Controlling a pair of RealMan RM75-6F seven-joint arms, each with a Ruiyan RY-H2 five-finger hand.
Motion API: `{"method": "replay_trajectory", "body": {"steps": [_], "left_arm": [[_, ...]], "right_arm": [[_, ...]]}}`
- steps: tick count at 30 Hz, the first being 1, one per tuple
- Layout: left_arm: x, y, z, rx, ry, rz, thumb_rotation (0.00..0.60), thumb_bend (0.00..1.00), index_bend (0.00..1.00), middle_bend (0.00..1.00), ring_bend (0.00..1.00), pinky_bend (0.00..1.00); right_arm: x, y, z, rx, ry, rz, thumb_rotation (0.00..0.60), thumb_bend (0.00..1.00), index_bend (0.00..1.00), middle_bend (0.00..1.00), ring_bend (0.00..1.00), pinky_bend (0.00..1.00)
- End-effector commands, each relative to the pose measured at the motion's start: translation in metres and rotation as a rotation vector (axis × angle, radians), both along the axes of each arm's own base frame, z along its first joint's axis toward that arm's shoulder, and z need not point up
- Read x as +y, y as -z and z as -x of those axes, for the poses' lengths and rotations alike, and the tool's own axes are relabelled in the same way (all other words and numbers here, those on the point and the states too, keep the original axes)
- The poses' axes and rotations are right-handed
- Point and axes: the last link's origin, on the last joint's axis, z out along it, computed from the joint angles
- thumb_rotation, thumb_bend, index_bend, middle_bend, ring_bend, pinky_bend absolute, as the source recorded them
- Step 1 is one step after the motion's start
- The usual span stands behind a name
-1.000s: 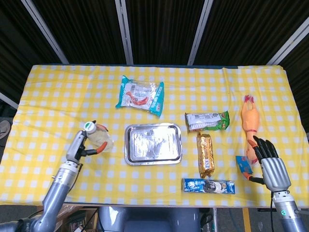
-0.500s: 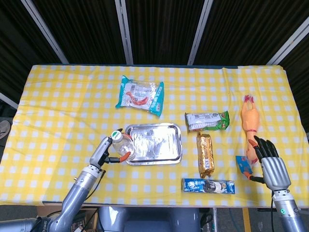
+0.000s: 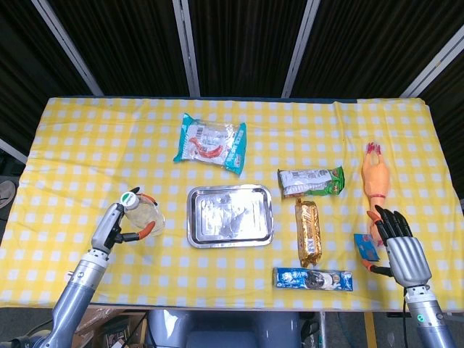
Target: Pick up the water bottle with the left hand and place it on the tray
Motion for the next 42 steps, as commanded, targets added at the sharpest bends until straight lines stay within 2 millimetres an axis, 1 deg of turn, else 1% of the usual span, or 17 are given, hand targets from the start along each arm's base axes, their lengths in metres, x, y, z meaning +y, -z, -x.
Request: {"method": "replay_trajectory", "body": {"steps": [1, 5, 9, 11, 15, 18, 22, 25, 31, 36, 42], "left_arm": [[0.006, 0.028, -0.025, 0.024, 0.073, 0.049, 0.600, 0.48, 0.49, 0.46, 0.00, 0.07], [0.014, 0.053, -0.059, 0.028, 0.117, 0.057, 0.600, 0.48, 0.49, 0.45, 0.00, 0.07], [0.019, 0.068, -0.087, 0.043, 0.135, 0.051, 0.600, 0.48, 0.49, 0.45, 0.00, 0.07], [0.018, 0.071, -0.098, 0.058, 0.143, 0.041, 0.600, 0.48, 0.49, 0.45, 0.00, 0.07], [0.019, 0.075, -0.109, 0.069, 0.136, 0.021, 0.600, 0.48, 0.49, 0.46, 0.00, 0.07], [0.024, 0.081, -0.112, 0.078, 0.115, 0.007, 0.600, 0.48, 0.49, 0.46, 0.00, 0.07], [0.036, 0.095, -0.112, 0.061, 0.073, 0.021, 0.600, 0.48, 0.49, 0.46, 0.00, 0.07], [0.043, 0.105, -0.109, 0.038, 0.050, 0.029, 0.600, 0.48, 0.49, 0.45, 0.00, 0.07], [0.055, 0.118, -0.103, 0.027, 0.040, 0.003, 0.600, 0.48, 0.49, 0.45, 0.00, 0.07], [0.061, 0.125, -0.104, -0.010, 0.049, 0.027, 0.600, 0.47, 0.49, 0.45, 0.00, 0.07], [0.062, 0.134, -0.102, -0.016, 0.063, 0.059, 0.600, 0.46, 0.48, 0.44, 0.00, 0.07]], "right_arm": [[-0.001, -0.001, 0.002, -0.002, 0.009, 0.001, 0.600, 0.05, 0.11, 0.00, 0.04, 0.00], [-0.003, -0.005, 0.005, -0.008, 0.018, 0.012, 0.600, 0.05, 0.11, 0.00, 0.04, 0.00], [-0.003, -0.006, 0.007, -0.016, 0.020, 0.013, 0.600, 0.05, 0.11, 0.00, 0.04, 0.00], [-0.003, -0.006, 0.006, -0.019, 0.018, 0.009, 0.600, 0.05, 0.11, 0.00, 0.04, 0.00], [-0.003, -0.003, 0.006, -0.013, 0.018, -0.004, 0.600, 0.05, 0.11, 0.00, 0.04, 0.00], [-0.003, -0.002, 0.006, -0.015, 0.019, -0.007, 0.600, 0.05, 0.11, 0.00, 0.04, 0.00], [-0.003, -0.002, 0.007, -0.016, 0.021, -0.003, 0.600, 0.05, 0.11, 0.00, 0.04, 0.00], [-0.004, -0.004, 0.009, -0.015, 0.028, 0.001, 0.600, 0.05, 0.11, 0.00, 0.04, 0.00], [-0.005, -0.002, 0.011, -0.011, 0.037, -0.003, 0.600, 0.05, 0.11, 0.00, 0.04, 0.00], [-0.006, 0.001, 0.011, -0.001, 0.038, -0.015, 0.600, 0.05, 0.11, 0.00, 0.04, 0.00], [-0.007, 0.000, 0.012, -0.006, 0.041, -0.008, 0.600, 0.05, 0.11, 0.00, 0.04, 0.00]]}}
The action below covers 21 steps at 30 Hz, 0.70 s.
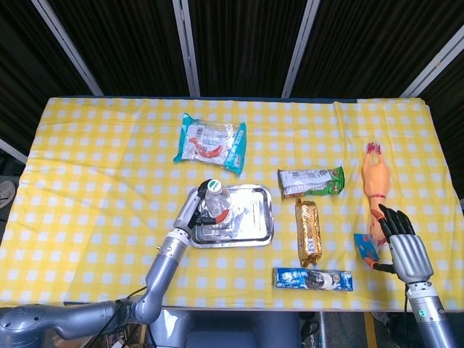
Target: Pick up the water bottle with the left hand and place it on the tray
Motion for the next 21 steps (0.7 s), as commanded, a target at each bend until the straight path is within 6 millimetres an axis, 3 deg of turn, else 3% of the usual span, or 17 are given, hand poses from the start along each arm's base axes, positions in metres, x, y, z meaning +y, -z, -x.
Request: {"method": "replay_trajectory", "body": {"steps": [1, 6, 11, 21], "left_arm": [[-0.001, 0.004, 0.002, 0.000, 0.007, 0.022, 0.600, 0.45, 0.48, 0.44, 0.00, 0.07], [-0.004, 0.009, 0.008, 0.022, 0.025, 0.066, 0.600, 0.38, 0.43, 0.35, 0.00, 0.07], [-0.006, 0.009, 0.015, 0.048, 0.044, 0.104, 0.600, 0.25, 0.28, 0.22, 0.00, 0.06], [-0.012, -0.006, 0.024, 0.061, 0.117, 0.084, 0.600, 0.13, 0.08, 0.05, 0.00, 0.04]], "right_arm": [[0.000, -0.001, 0.000, -0.001, -0.001, 0.002, 0.600, 0.05, 0.11, 0.00, 0.04, 0.00], [0.000, -0.001, 0.000, -0.003, 0.000, -0.002, 0.600, 0.05, 0.11, 0.00, 0.04, 0.00], [0.001, -0.001, 0.000, -0.004, 0.004, -0.008, 0.600, 0.05, 0.11, 0.00, 0.04, 0.00], [0.002, -0.001, -0.001, 0.003, 0.016, -0.019, 0.600, 0.05, 0.11, 0.00, 0.04, 0.00]]}}
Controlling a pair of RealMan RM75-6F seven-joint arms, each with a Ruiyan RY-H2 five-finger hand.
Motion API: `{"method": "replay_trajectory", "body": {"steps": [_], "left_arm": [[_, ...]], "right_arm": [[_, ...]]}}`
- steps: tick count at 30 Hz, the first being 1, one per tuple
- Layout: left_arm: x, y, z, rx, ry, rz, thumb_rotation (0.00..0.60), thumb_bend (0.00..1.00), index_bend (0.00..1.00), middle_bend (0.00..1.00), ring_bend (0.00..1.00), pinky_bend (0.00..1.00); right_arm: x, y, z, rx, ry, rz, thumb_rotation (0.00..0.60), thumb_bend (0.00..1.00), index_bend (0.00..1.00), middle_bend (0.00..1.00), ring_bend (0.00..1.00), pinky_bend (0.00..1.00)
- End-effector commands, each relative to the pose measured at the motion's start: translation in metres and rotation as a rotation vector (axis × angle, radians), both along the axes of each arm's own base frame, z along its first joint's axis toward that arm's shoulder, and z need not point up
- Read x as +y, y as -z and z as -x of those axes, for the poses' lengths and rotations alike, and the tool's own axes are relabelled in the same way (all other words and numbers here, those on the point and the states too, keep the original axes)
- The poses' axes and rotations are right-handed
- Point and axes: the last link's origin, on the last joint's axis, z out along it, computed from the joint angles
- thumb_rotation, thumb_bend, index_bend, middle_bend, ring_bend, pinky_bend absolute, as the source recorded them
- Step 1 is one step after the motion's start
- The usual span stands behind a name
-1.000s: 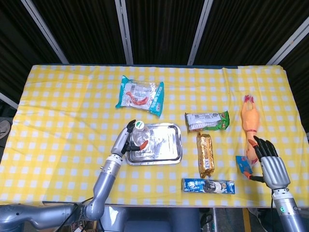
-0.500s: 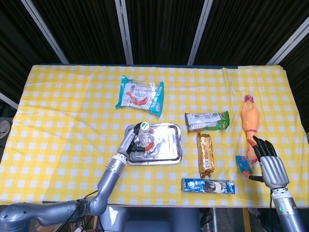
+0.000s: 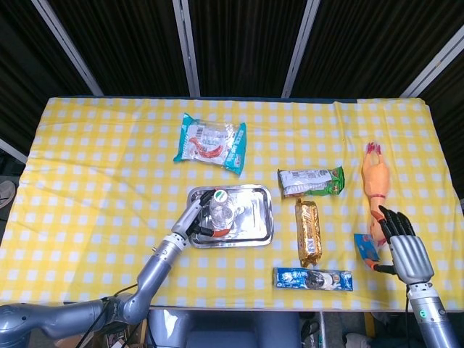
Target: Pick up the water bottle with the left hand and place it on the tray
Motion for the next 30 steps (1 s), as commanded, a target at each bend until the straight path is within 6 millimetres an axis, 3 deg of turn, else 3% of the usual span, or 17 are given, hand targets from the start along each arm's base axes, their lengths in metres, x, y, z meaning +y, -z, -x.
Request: {"method": "replay_trajectory", "body": {"steps": [1, 5, 8, 12, 19, 24, 30], "left_arm": [[-0.004, -0.010, 0.005, -0.013, 0.019, -0.006, 0.600, 0.13, 0.07, 0.04, 0.00, 0.04], [-0.024, -0.038, 0.025, 0.024, 0.077, -0.018, 0.600, 0.13, 0.08, 0.04, 0.00, 0.04], [-0.049, -0.083, 0.068, 0.153, 0.097, -0.086, 0.600, 0.16, 0.15, 0.09, 0.00, 0.04], [-0.065, -0.136, 0.129, 0.390, 0.014, -0.294, 0.600, 0.20, 0.19, 0.11, 0.00, 0.04], [-0.076, -0.189, 0.200, 0.748, -0.071, -0.547, 0.600, 0.21, 0.19, 0.11, 0.00, 0.04], [-0.083, -0.200, 0.216, 0.967, -0.061, -0.632, 0.600, 0.21, 0.19, 0.11, 0.00, 0.04], [-0.090, -0.202, 0.218, 1.029, -0.058, -0.606, 0.600, 0.21, 0.19, 0.11, 0.00, 0.04]], "right_arm": [[0.000, 0.000, 0.000, 0.002, 0.002, -0.001, 0.600, 0.05, 0.11, 0.00, 0.04, 0.00], [0.001, -0.001, -0.001, -0.003, 0.004, -0.002, 0.600, 0.05, 0.11, 0.00, 0.04, 0.00], [0.001, -0.003, -0.002, -0.008, -0.001, 0.002, 0.600, 0.05, 0.11, 0.00, 0.04, 0.00], [0.002, -0.004, -0.004, -0.011, -0.011, 0.004, 0.600, 0.05, 0.11, 0.00, 0.04, 0.00], [0.002, -0.002, -0.010, -0.005, -0.032, 0.003, 0.600, 0.05, 0.11, 0.00, 0.04, 0.00], [-0.002, 0.000, -0.007, 0.026, -0.040, 0.018, 0.600, 0.05, 0.11, 0.00, 0.04, 0.00], [-0.005, 0.000, -0.005, 0.059, -0.061, 0.051, 0.600, 0.05, 0.11, 0.00, 0.04, 0.00]]}}
